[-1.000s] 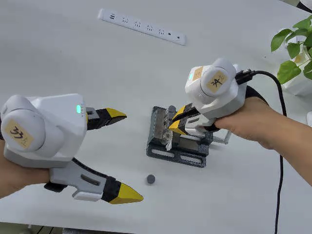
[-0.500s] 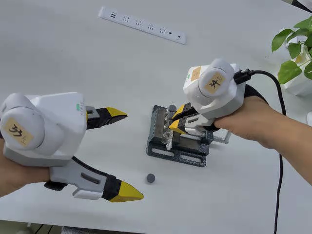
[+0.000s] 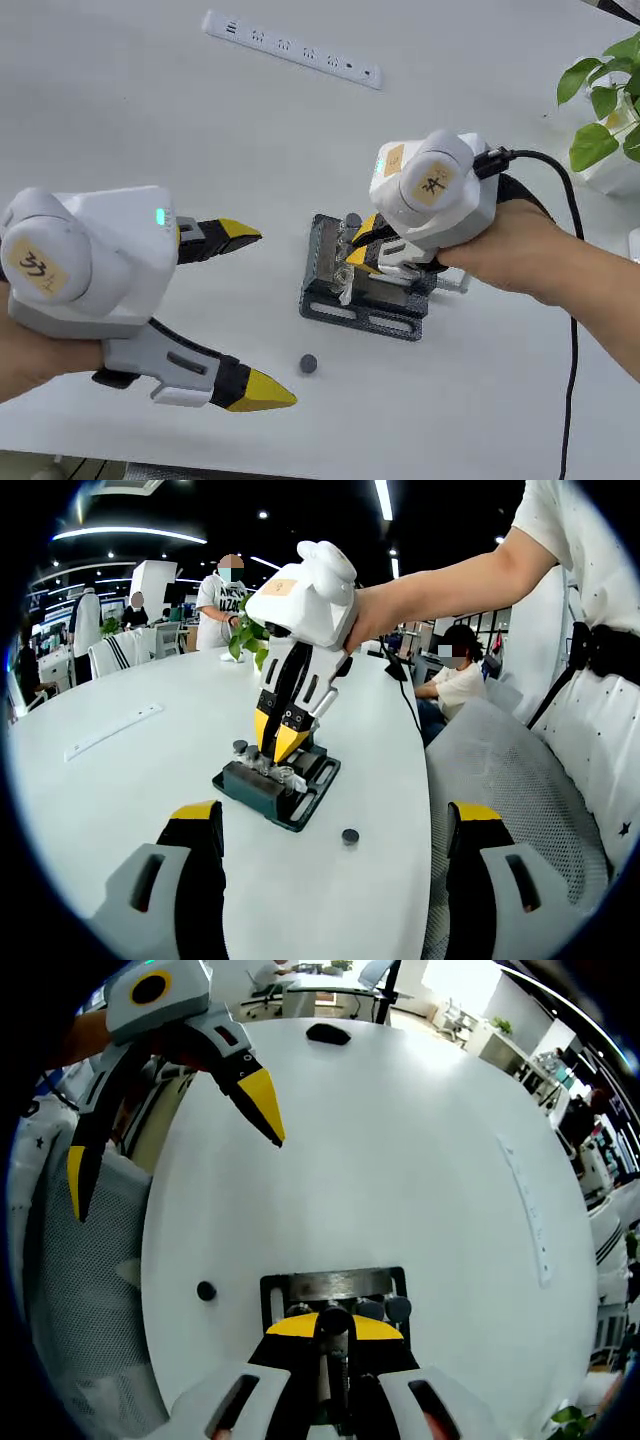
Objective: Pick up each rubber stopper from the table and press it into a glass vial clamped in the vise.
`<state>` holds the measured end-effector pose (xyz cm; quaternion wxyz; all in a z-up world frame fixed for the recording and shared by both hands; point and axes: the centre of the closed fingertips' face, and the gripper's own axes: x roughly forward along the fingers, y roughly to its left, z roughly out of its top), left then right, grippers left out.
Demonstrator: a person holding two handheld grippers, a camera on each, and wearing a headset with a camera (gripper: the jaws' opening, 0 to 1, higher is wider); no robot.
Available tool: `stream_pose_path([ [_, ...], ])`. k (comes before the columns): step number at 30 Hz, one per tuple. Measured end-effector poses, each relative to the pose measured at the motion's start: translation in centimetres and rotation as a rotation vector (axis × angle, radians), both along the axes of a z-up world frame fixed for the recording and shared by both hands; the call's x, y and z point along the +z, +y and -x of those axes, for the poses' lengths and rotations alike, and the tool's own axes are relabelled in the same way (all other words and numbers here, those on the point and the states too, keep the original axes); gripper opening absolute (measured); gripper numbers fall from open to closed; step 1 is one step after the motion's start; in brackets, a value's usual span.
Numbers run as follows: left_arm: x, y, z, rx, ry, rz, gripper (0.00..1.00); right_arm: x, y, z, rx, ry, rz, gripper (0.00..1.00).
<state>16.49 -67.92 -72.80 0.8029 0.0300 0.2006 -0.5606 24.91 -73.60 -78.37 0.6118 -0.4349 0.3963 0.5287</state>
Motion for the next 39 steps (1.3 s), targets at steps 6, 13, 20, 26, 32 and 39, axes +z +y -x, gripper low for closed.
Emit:
stream_pose_path([
  [6, -0.07, 0.18, -0.01, 0.003, 0.001, 0.0, 0.92, 0.06, -0.23, -0.39, -0.004, 0.008, -0.01, 0.05],
  [13, -0.2, 0.39, -0.01, 0.006, 0.001, -0.008, 0.91, 0.11, -0.09, -0.26, 0.035, -0.013, 0.006, 0.05],
  [20, -0.22, 0.37, -0.03, 0.007, 0.002, -0.003, 0.91, 0.14, -0.04, -0.19, 0.091, -0.039, 0.039, 0.05],
  [26, -0.37, 0.45, -0.02, 0.006, 0.004, -0.006, 0.9, 0.11, 0.05, -0.17, 0.082, -0.023, 0.036, 0.05],
  [32, -0.28, 0.4, -0.09, 0.006, 0.005, -0.002, 0.9, 0.11, 0.09, -0.41, -0.011, 0.055, -0.018, 0.05],
  [39, -0.27, 0.18, -0.09, 0.005, 0.01, 0.003, 0.89, -0.02, 0.16, -0.26, -0.04, 0.081, -0.032, 0.05],
])
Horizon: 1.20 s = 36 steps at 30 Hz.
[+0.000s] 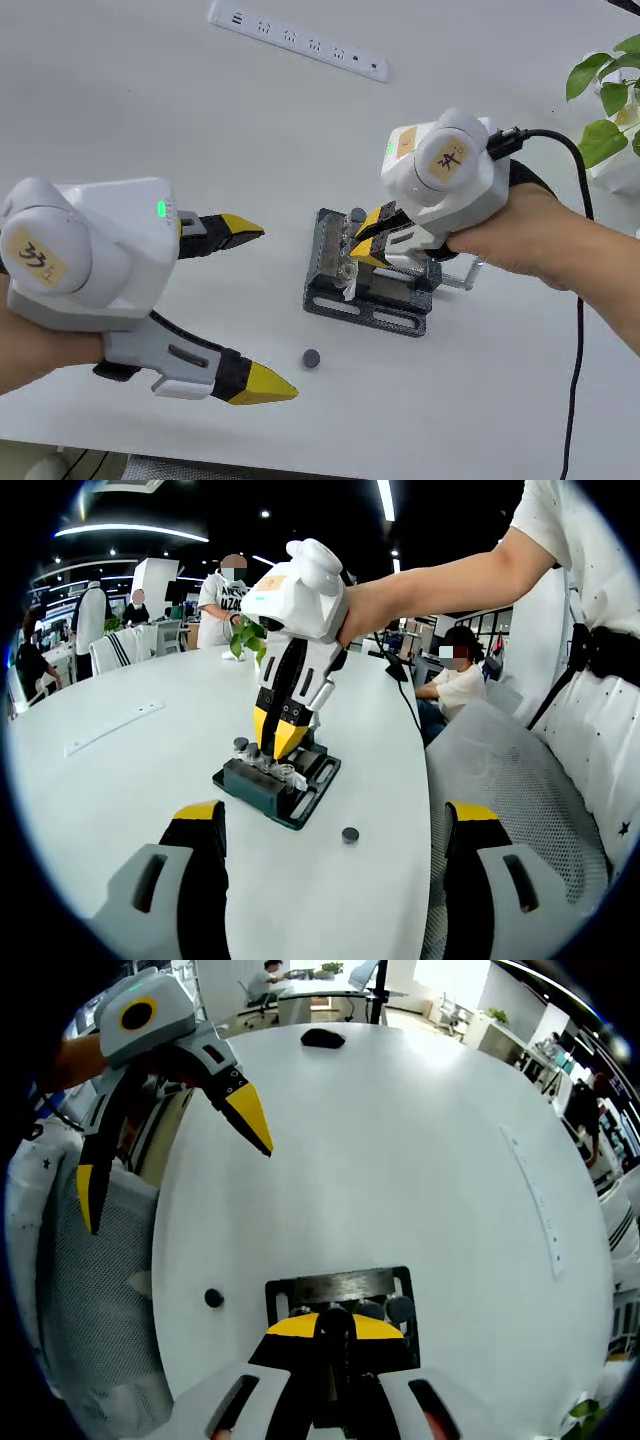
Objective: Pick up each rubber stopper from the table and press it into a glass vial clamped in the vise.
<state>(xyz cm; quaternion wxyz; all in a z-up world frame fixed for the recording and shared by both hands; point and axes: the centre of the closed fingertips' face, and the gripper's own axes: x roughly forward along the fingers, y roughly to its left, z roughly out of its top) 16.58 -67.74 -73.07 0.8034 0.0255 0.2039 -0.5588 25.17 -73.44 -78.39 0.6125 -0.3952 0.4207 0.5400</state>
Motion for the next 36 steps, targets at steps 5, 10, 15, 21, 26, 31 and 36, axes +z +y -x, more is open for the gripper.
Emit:
stream_pose_path([
  [5, 0.24, -0.23, -0.03, 0.001, -0.001, 0.003, 0.89, -0.08, -0.01, -0.05, 0.003, 0.001, 0.006, 0.04],
  [10, 0.21, -0.25, -0.13, 0.003, -0.001, 0.004, 0.89, -0.08, -0.1, -0.05, 0.02, -0.011, 0.015, 0.04],
  [15, 0.02, -0.34, -0.09, -0.002, 0.002, 0.005, 0.89, 0.01, -0.03, 0.04, 0.031, -0.026, 0.027, 0.04],
  [21, 0.04, -0.32, -0.22, -0.004, 0.001, 0.005, 0.89, 0.11, -0.25, -0.04, 0.036, -0.033, 0.017, 0.06],
  [26, 0.03, -0.21, -0.2, 0.004, 0.005, 0.005, 0.88, 0.11, -0.26, -0.16, 0.015, -0.025, 0.001, 0.07],
  [31, 0.01, -0.19, -0.12, 0.004, 0.007, 0.004, 0.88, 0.04, -0.28, -0.15, 0.013, -0.023, -0.005, 0.07],
  [36, 0.03, -0.1, -0.27, 0.007, 0.006, 0.005, 0.88, 0.02, -0.25, 0.04, 0.004, -0.021, -0.016, 0.08],
])
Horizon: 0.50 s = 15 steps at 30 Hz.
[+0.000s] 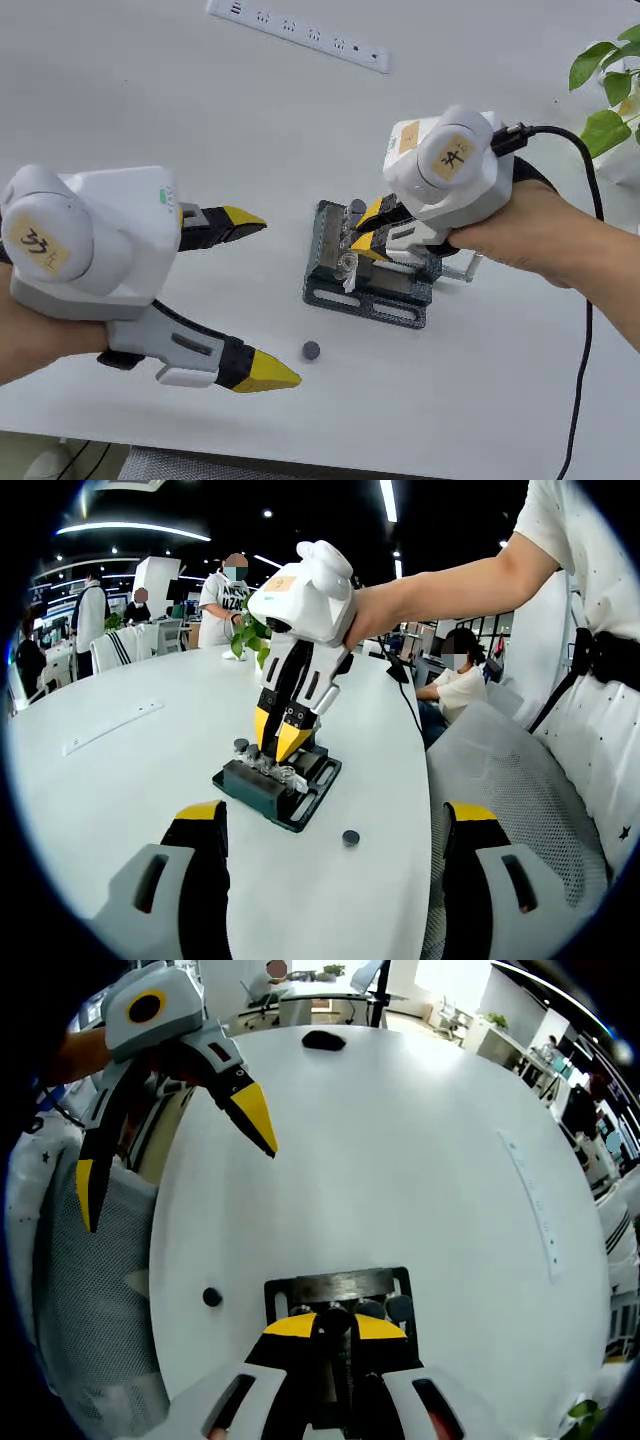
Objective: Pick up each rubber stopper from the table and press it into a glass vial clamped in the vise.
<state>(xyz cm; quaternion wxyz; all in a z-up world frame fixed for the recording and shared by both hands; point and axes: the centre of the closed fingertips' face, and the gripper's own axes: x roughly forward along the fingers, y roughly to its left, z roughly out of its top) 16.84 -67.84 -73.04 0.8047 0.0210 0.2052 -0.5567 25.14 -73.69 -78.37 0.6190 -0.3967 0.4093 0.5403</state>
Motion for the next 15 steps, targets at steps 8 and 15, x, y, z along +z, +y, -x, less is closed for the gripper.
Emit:
stream_pose_path([
  [8, 0.0, -0.1, 0.1, -0.002, 0.005, 0.0, 0.87, 0.7, 0.4, -0.1, -0.01, -0.012, -0.027, 0.11],
  [15, 0.1, -0.3, 0.2, -0.006, 0.005, -0.001, 0.87, 1.5, 0.2, -0.1, -0.037, -0.005, -0.063, 0.05],
])
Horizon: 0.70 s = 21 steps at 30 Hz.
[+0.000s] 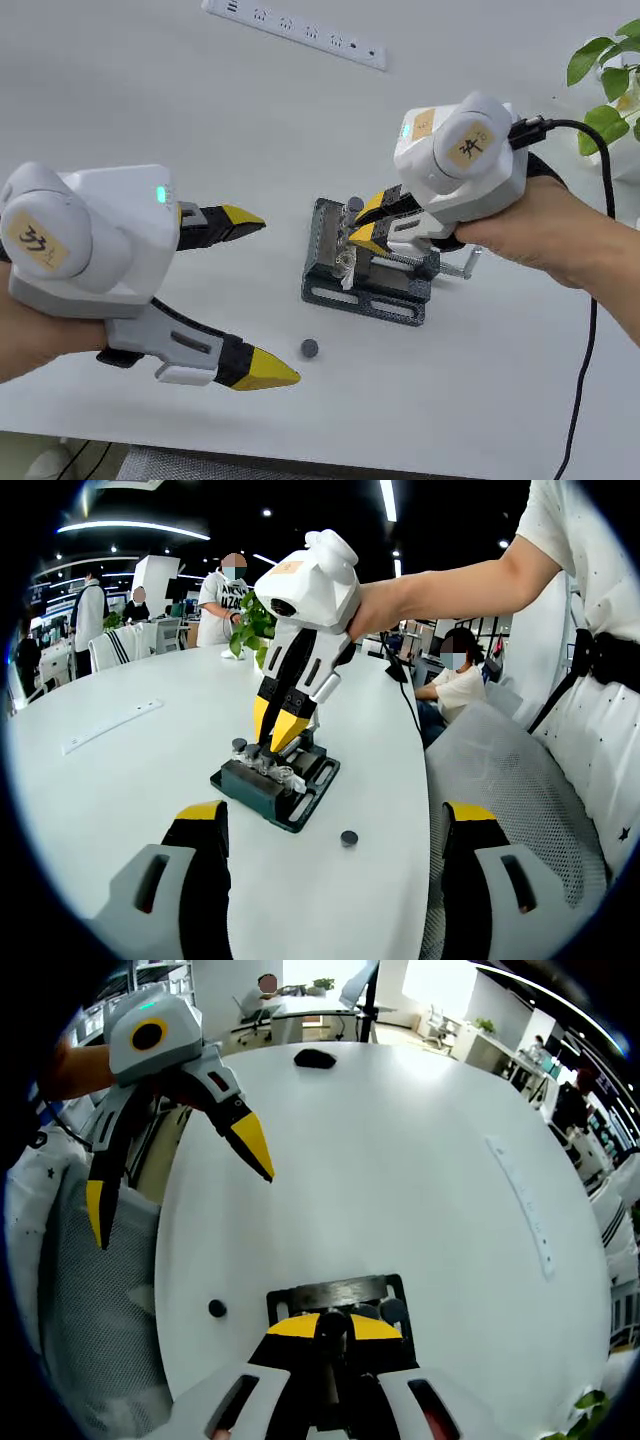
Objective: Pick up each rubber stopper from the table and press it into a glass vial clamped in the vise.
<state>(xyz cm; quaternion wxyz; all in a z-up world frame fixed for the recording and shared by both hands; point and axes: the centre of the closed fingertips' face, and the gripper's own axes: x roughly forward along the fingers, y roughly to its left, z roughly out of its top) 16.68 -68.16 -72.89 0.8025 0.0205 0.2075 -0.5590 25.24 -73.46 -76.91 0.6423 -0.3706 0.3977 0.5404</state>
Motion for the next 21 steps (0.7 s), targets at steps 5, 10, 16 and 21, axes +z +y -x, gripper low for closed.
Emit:
stream_pose_path([
  [5, 0.12, -0.12, 0.1, -0.004, 0.0, -0.001, 0.87, 0.0, -0.34, 0.03, -0.002, -0.002, 0.005, 0.04],
  [10, 0.17, -0.1, 0.1, -0.005, 0.001, -0.001, 0.86, -0.09, -0.49, 0.21, -0.005, 0.004, 0.003, 0.04],
  [16, 0.04, 0.05, 0.12, -0.007, 0.004, -0.005, 0.86, -0.47, -0.56, 0.22, -0.008, 0.01, 0.005, 0.03],
  [21, 0.08, 0.06, 0.04, -0.005, 0.003, -0.006, 0.86, -0.59, -0.39, 0.15, -0.011, 0.012, 0.0, 0.03],
])
